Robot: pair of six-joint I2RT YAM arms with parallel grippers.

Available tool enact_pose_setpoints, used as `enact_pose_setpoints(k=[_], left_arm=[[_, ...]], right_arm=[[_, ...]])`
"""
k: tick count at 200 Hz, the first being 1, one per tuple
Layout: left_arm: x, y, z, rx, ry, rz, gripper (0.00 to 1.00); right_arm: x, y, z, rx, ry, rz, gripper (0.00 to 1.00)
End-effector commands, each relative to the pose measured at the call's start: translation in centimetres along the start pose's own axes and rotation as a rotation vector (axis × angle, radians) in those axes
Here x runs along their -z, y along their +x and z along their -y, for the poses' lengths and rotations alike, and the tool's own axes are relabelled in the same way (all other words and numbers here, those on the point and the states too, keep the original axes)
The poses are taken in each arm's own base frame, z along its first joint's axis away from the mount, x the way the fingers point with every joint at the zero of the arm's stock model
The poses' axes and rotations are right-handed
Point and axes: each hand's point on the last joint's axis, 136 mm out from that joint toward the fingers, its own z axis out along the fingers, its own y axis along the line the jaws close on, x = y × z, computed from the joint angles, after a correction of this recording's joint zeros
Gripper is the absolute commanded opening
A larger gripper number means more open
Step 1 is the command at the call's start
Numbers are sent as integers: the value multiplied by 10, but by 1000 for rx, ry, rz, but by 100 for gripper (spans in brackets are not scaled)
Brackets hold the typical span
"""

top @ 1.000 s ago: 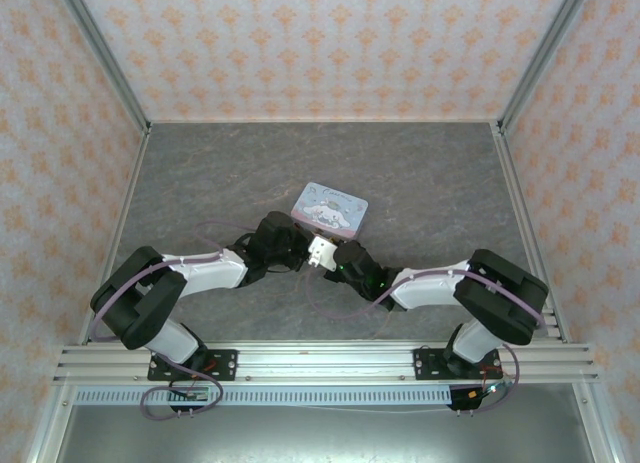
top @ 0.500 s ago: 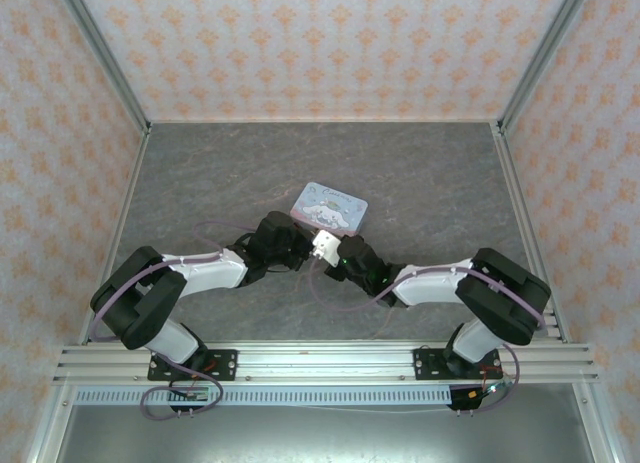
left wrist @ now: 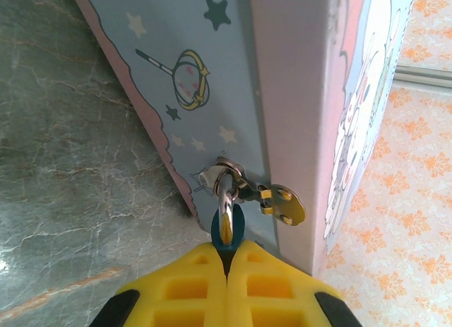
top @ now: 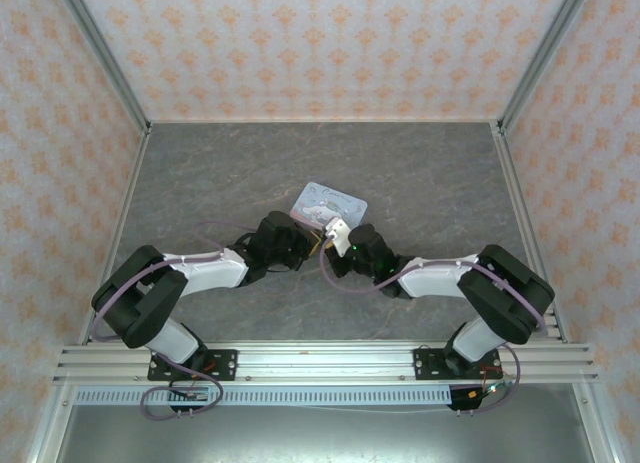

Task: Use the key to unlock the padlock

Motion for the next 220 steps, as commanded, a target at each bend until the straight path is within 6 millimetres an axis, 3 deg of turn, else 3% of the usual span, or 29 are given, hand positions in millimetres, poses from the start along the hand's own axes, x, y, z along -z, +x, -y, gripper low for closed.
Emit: enact_pose_setpoints(k=[1, 61, 95, 146, 183, 220], left_arm=[[-2, 16, 16, -29, 38, -49, 0], [-4, 17, 10, -30, 23, -47, 0], [-5, 16, 9, -30, 19, -43, 0], [-5, 14, 10, -13, 20, -35, 0], [-3, 14, 14, -6, 24, -35, 0], [-3, 15, 18, -8, 32, -40, 0]], right_arm=[[-2, -8, 8, -83, 4, 33, 0], [-4, -4, 9, -153, -27, 34, 0], [0, 1, 13, -108, -4, 4, 0], [21, 11, 23, -3, 68, -2, 33], [38, 15, 20, 185, 124, -24, 42], [42, 16, 7, 352, 129, -2, 50]])
